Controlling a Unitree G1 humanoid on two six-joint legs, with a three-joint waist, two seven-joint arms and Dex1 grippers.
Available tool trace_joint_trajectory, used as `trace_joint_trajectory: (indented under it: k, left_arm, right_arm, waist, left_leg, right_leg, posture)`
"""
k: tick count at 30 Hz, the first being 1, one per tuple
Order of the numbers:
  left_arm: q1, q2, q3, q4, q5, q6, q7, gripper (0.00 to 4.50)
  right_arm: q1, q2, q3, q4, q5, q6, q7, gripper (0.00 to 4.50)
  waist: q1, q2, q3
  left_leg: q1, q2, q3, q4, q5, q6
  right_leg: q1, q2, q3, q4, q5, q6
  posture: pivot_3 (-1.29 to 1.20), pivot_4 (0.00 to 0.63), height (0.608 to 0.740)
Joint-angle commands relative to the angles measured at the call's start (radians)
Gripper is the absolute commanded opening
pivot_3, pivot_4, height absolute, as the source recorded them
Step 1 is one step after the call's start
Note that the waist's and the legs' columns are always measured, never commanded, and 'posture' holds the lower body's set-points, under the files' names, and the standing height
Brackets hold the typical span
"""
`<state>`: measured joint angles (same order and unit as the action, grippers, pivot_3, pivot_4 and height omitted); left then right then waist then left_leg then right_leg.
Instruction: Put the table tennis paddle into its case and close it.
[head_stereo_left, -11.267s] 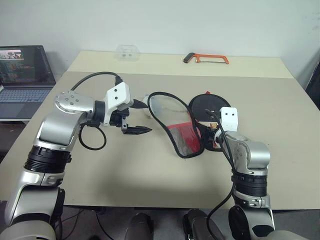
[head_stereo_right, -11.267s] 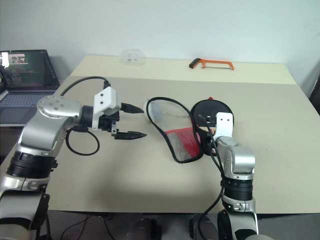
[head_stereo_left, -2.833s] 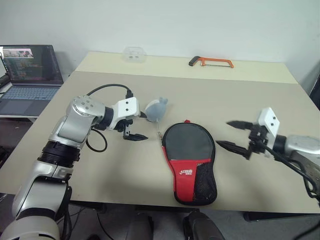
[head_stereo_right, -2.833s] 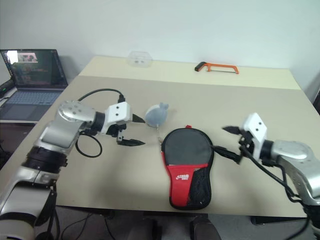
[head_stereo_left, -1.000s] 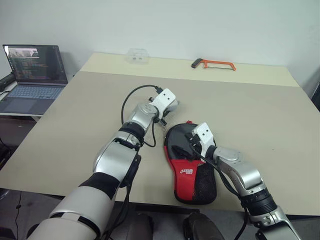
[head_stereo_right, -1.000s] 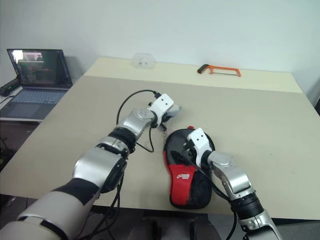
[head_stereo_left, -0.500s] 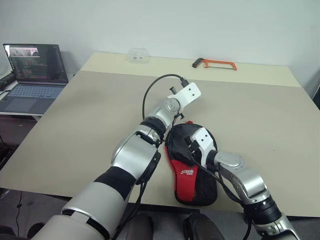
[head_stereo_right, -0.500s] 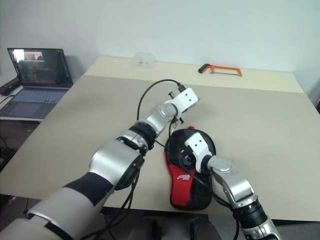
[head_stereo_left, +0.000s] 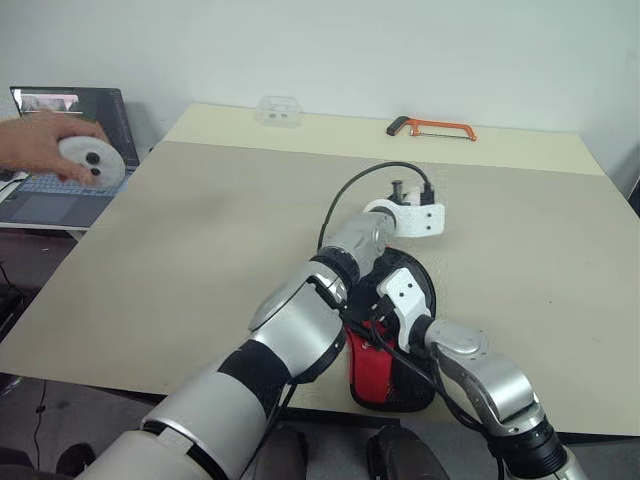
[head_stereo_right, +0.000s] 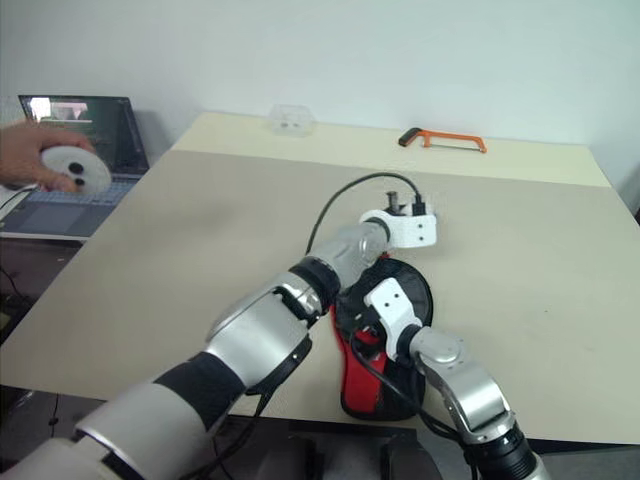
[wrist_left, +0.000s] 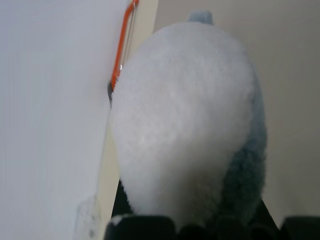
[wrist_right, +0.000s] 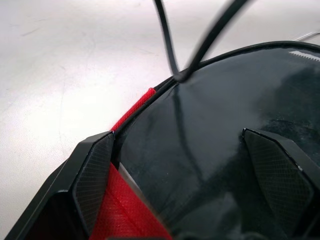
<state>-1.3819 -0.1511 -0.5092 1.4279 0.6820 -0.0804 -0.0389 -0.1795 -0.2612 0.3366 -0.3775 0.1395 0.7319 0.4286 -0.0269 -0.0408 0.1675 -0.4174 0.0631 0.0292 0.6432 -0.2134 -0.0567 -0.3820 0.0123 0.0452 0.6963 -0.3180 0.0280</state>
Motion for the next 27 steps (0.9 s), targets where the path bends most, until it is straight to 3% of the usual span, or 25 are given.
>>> trace_joint_trajectory:
  k: [1,11,22,27]
  left_arm:
    - [-0.03,-0.054,-0.059,-0.023,0.066,-0.065,0.041,0.59]
    - [0.046,-0.016,-0.076,-0.021,0.078,-0.107,-0.12,0.59]
    - [0.068,0.005,-0.042,-0.031,0.043,-0.142,-0.203,4.48]
    - [0.052,0.033,-0.074,-0.037,0.064,-0.184,-0.29,4.48]
  right_arm:
    - [0.016,-0.004,0.019,0.047,0.0,0.046,0.002,4.5]
    - [-0.035,-0.004,0.003,0.139,-0.005,-0.008,0.026,4.5]
    - [-0.124,-0.029,0.006,0.261,-0.018,-0.085,0.099,4.5]
    - [-0.145,-0.062,-0.009,0.282,-0.003,-0.075,0.15,4.5]
  waist:
    - [0.0,0.0,0.0]
    - [-0.002,0.0,0.0]
    - [-0.003,0.001,-0.002]
    - [-0.004,0.001,-0.002]
  left_leg:
    - [0.0,0.0,0.0,0.0,0.0,0.0]
    - [0.0,0.0,0.0,0.0,0.0,0.0]
    - [0.002,0.0,0.0,0.0,0.0,0.0]
    - [0.002,0.0,0.0,0.0,0.0,0.0]
  right_leg:
    - [0.0,0.0,0.0,0.0,0.0,0.0]
    - [0.0,0.0,0.0,0.0,0.0,0.0]
    - [0.002,0.0,0.0,0.0,0.0,0.0]
    - [0.002,0.0,0.0,0.001,0.0,0.0]
  posture:
    - [0.0,0.15,0.74]
    - [0.0,0.15,0.74]
    - [0.0,0.15,0.74]
    - [0.0,0.15,0.74]
